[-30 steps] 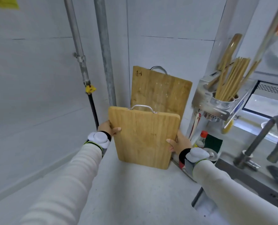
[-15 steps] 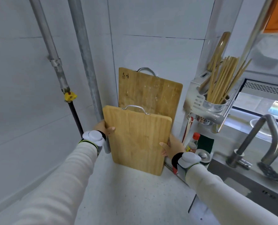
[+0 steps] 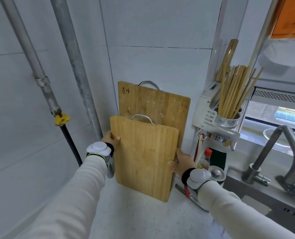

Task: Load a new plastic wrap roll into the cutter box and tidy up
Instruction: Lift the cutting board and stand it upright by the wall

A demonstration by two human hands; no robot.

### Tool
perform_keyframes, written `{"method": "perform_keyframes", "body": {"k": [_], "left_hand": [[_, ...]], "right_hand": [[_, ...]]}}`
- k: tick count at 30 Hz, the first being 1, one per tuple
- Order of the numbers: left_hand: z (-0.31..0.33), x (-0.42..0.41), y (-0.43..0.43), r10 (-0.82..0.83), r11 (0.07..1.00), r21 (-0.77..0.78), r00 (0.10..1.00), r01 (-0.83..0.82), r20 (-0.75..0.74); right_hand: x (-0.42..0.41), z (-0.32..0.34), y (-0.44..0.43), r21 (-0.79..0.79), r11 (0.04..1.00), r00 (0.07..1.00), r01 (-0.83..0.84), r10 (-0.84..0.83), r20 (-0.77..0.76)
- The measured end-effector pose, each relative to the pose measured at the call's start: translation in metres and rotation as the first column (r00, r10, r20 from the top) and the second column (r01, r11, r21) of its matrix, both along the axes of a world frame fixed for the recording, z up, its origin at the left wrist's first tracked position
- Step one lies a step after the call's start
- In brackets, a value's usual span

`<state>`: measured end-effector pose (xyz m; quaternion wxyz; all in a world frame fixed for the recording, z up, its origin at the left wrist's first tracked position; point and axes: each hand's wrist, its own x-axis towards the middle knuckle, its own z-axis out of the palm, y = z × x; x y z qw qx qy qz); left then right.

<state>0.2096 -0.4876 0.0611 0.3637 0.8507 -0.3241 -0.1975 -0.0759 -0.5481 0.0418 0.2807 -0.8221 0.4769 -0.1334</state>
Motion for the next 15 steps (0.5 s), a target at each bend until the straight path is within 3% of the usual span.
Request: {"method": "perform_keyframes", "body": {"k": [9,15], "left_hand": [[-0.004,0.015,-0.030,-0.012,0.995,-0.097,1.000,0.009,-0.025],[-0.010,0.016,-0.043,-0.035,0.991,-0.134,0.997,0.025,-0.067]], "right_hand": [[0.010,0.009,-0.012,-0.014,1.000,0.994,0.024,-0.025,-0.109],[0.016,0.008,-0.017,-0.200,0.979,0.937,0.022,-0.090,-0.336]]}}
